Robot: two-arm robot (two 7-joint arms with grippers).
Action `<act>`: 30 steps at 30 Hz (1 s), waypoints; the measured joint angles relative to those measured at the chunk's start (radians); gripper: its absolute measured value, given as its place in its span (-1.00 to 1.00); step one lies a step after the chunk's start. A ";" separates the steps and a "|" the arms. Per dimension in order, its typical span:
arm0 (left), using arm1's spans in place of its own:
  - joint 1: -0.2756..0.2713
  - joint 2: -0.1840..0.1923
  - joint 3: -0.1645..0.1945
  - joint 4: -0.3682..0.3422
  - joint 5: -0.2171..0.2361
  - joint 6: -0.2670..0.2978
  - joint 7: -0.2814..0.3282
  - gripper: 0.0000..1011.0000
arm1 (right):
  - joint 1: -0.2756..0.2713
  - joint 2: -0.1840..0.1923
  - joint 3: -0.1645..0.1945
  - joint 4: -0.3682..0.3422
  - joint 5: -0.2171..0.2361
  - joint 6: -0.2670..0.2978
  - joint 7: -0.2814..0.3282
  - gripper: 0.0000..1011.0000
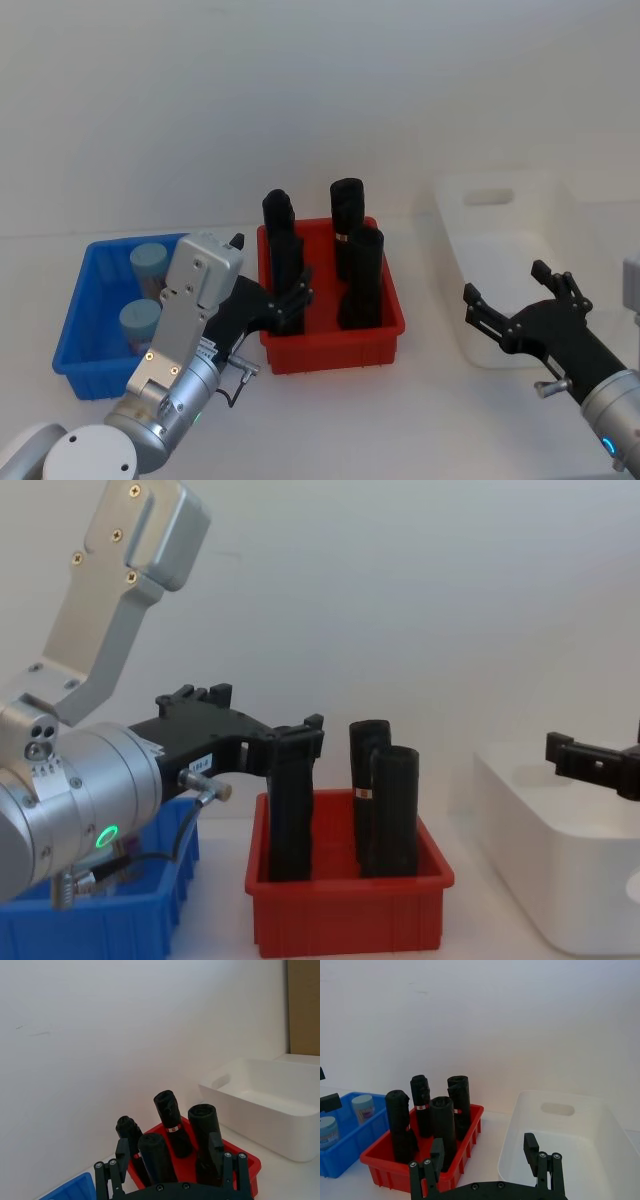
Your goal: Pick the cotton swabs from the blue box and place them into the white box.
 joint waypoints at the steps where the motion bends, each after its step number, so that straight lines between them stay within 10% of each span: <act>1: 0.000 0.000 0.000 0.000 0.000 0.000 0.000 0.99 | 0.000 0.000 0.000 0.000 0.000 0.000 0.000 0.98; 30: -0.013 -0.008 -0.008 0.017 -0.005 0.004 -0.005 0.99 | 0.000 0.000 0.000 0.000 0.000 0.000 0.000 0.98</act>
